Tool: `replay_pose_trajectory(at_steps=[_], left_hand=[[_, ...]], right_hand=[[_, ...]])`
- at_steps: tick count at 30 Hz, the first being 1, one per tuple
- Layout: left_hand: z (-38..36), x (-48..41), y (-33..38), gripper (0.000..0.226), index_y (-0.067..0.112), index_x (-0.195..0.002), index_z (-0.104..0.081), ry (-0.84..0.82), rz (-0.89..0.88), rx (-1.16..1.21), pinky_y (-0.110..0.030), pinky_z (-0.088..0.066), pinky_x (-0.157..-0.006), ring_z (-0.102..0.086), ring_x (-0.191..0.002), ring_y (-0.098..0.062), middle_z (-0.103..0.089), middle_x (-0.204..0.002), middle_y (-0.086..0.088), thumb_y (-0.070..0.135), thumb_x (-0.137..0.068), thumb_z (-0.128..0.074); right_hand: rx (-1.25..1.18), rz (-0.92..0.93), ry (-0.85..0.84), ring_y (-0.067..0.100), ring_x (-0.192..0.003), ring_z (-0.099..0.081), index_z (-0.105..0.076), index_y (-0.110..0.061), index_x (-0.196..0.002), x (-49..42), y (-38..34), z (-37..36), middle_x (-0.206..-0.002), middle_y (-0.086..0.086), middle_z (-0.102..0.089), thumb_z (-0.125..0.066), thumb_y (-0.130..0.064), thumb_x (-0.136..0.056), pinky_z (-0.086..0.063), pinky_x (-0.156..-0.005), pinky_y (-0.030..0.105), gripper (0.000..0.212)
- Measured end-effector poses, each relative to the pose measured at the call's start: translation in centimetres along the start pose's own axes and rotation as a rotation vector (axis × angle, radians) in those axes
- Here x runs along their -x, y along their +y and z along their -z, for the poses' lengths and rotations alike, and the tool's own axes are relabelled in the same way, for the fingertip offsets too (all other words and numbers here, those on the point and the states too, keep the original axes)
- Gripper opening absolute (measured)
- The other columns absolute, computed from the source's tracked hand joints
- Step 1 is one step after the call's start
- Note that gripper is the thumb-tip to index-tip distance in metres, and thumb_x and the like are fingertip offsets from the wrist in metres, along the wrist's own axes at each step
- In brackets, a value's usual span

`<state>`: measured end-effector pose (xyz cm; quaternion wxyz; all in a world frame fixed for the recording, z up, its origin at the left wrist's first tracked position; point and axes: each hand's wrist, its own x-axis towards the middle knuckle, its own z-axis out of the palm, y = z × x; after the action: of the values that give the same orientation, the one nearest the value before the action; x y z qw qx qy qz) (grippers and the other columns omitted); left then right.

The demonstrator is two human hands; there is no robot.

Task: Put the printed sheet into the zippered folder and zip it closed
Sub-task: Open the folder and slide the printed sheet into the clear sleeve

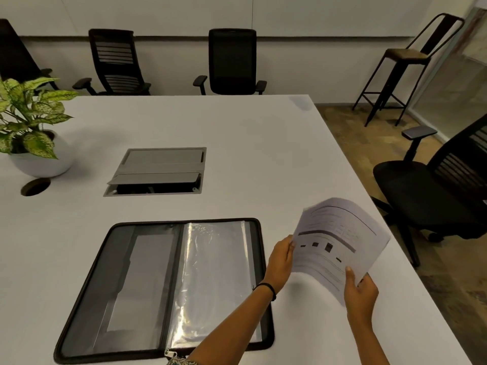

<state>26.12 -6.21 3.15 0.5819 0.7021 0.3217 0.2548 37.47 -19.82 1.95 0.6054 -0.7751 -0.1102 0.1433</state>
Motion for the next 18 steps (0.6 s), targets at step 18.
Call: replay_pose_trajectory(at_steps=[18], left_hand=[[3.5, 0.2, -1.3, 0.029, 0.030, -0.126, -0.046, -0.103, 0.076, 0.049, -0.030, -0.051, -0.096, -0.059, -0.107, -0.011, -0.061, -0.120, -0.002, 0.032, -0.103, -0.029]], right_hand=[[0.024, -0.039, -0.026, 0.042, -0.104, -0.058, -0.051, 0.007, -0.121, 0.5, -0.6, -2.0, -0.116, 0.030, -0.060, -0.061, -0.009, -0.087, -0.046, -0.090, 0.044, 0.039]])
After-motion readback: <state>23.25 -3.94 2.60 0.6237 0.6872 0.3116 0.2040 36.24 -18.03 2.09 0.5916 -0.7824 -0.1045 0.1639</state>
